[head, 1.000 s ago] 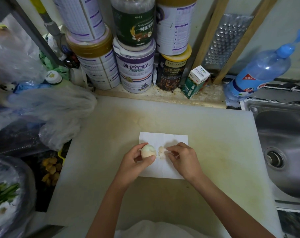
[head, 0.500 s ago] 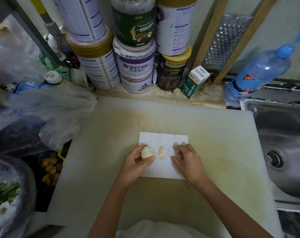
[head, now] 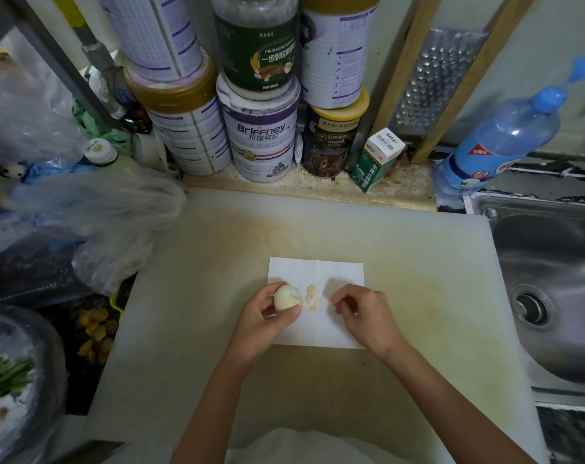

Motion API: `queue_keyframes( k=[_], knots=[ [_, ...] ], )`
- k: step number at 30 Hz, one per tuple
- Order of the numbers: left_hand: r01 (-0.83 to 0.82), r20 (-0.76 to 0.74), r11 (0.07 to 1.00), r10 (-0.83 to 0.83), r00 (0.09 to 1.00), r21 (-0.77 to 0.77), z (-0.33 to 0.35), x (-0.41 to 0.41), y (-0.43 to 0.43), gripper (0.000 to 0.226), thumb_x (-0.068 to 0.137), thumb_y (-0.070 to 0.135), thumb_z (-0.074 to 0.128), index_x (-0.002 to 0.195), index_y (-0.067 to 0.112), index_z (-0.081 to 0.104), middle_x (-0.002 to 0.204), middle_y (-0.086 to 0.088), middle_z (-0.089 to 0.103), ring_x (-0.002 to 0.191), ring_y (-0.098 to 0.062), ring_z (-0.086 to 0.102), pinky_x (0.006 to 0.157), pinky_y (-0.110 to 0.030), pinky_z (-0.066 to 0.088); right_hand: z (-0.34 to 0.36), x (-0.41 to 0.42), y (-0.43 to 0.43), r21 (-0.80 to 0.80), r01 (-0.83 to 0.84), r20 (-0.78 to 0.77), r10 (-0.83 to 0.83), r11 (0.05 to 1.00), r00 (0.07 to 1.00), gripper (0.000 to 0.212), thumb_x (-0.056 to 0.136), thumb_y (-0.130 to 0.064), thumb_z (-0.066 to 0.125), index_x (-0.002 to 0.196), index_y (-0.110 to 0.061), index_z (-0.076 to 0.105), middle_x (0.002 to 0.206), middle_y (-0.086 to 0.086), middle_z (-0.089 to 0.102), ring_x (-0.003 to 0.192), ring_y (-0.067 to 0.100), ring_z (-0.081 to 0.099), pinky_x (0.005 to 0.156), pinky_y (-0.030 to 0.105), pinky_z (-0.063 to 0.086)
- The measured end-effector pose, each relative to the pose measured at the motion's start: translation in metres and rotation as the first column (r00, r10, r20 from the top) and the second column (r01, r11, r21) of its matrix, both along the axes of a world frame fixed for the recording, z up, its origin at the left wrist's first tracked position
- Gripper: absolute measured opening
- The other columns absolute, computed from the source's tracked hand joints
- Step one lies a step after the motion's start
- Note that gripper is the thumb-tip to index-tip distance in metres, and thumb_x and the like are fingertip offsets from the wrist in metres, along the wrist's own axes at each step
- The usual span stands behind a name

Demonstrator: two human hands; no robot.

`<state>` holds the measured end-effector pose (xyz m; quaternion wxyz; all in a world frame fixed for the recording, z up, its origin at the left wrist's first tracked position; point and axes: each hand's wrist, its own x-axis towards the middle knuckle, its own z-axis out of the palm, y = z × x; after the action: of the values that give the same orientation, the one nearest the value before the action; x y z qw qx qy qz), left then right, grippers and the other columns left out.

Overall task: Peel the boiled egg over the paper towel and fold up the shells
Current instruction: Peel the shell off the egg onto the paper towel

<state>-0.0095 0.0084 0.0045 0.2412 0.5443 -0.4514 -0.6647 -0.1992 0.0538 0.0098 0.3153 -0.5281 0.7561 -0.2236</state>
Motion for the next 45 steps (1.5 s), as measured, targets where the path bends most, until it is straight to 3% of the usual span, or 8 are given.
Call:
queue_keyframes(
  k=[4,9,15,24,28,31,37,45],
  knots=[
    [0.007,-0.014,1.000,-0.008,1.000,-0.007,0.006,0.001,0.000,0.040,0.078,0.010,0.075,0.109,0.031,0.060,0.102,0.011,0.070,0.091,-0.005,0.065,0.072,-0.009,0.048,0.005,0.007,-0.002,-0.019,-0.055,0.033,0.055,0.998,0.998,0.036,0.080,0.007,0.053,0.105,-0.012,0.070,0.102,0.004,0.073,0.092,0.018,0.067,0.087,0.028,0.052],
    [0.042,-0.036,0.998,-0.043,0.998,-0.041,0.013,0.003,0.000,0.047,0.075,0.005,0.076,0.112,0.028,0.059,0.106,0.006,0.071,0.092,0.001,0.066,0.073,-0.010,0.048,0.020,0.013,-0.003,-0.072,-0.099,0.073,0.105,0.992,0.992,0.042,0.087,-0.026,0.062,0.129,-0.030,0.053,0.100,-0.009,0.073,0.095,0.002,0.065,0.090,0.021,0.049],
    [0.095,-0.075,0.990,-0.104,0.992,-0.105,0.026,0.002,0.001,0.050,0.075,0.008,0.077,0.113,0.033,0.057,0.104,0.008,0.073,0.101,-0.007,0.066,0.078,-0.013,0.049,0.050,0.025,-0.011,-0.116,-0.055,0.274,0.086,0.992,0.958,0.028,0.082,-0.031,0.068,0.110,-0.024,0.067,0.097,-0.010,0.069,0.081,0.000,0.064,0.074,0.012,0.050],
    [0.075,-0.121,0.981,-0.097,0.988,-0.178,0.048,0.000,-0.005,0.047,0.070,0.021,0.080,0.108,0.030,0.053,0.096,0.004,0.075,0.094,-0.010,0.068,0.076,-0.012,0.048,0.072,0.034,-0.011,-0.340,-0.005,0.240,0.092,0.940,0.966,0.014,0.079,-0.012,0.073,0.093,-0.012,0.075,0.093,0.000,0.068,0.074,0.011,0.065,0.069,0.020,0.053],
    [0.070,-0.153,0.984,-0.095,0.984,-0.164,0.050,0.002,-0.007,0.045,0.075,0.011,0.078,0.108,0.030,0.054,0.100,0.002,0.074,0.098,-0.014,0.068,0.078,-0.018,0.051,0.076,0.033,-0.014,-0.274,0.120,0.330,-0.024,0.954,0.944,0.007,0.076,-0.013,0.076,0.079,-0.013,0.070,0.086,-0.007,0.070,0.073,0.006,0.066,0.064,0.022,0.052],
    [0.074,-0.180,0.982,-0.106,0.978,-0.174,0.053,0.002,-0.007,0.045,0.073,0.012,0.075,0.108,0.031,0.055,0.106,0.002,0.072,0.101,-0.014,0.067,0.080,-0.020,0.052,0.079,0.029,-0.018,-0.178,0.189,0.445,-0.092,0.966,0.891,0.020,0.074,-0.018,0.077,0.090,-0.022,0.066,0.084,-0.009,0.070,0.071,0.006,0.066,0.062,0.014,0.049],
    [0.073,-0.197,0.977,-0.113,0.974,-0.200,0.055,-0.006,-0.002,0.045,0.075,0.010,0.076,0.111,0.031,0.057,0.113,0.015,0.063,0.109,-0.006,0.061,0.077,-0.014,0.050,0.080,0.031,-0.021,-0.184,0.177,0.391,-0.094,0.967,0.916,0.014,0.074,-0.015,0.077,0.077,-0.029,0.073,0.078,-0.005,0.070,0.067,0.008,0.063,0.065,0.018,0.051],
    [-0.058,0.028,0.929,0.073,0.997,-0.366,0.058,-0.026,-0.002,0.037,0.068,0.029,0.080,0.093,0.045,0.059,0.096,0.024,0.064,0.094,0.002,0.062,0.064,-0.009,0.049,0.076,0.038,-0.020,-0.222,0.208,0.308,-0.134,0.953,0.942,0.009,0.078,-0.011,0.072,0.081,-0.019,0.076,0.075,-0.007,0.068,0.068,0.006,0.062,0.062,0.012,0.046]
  ],
)
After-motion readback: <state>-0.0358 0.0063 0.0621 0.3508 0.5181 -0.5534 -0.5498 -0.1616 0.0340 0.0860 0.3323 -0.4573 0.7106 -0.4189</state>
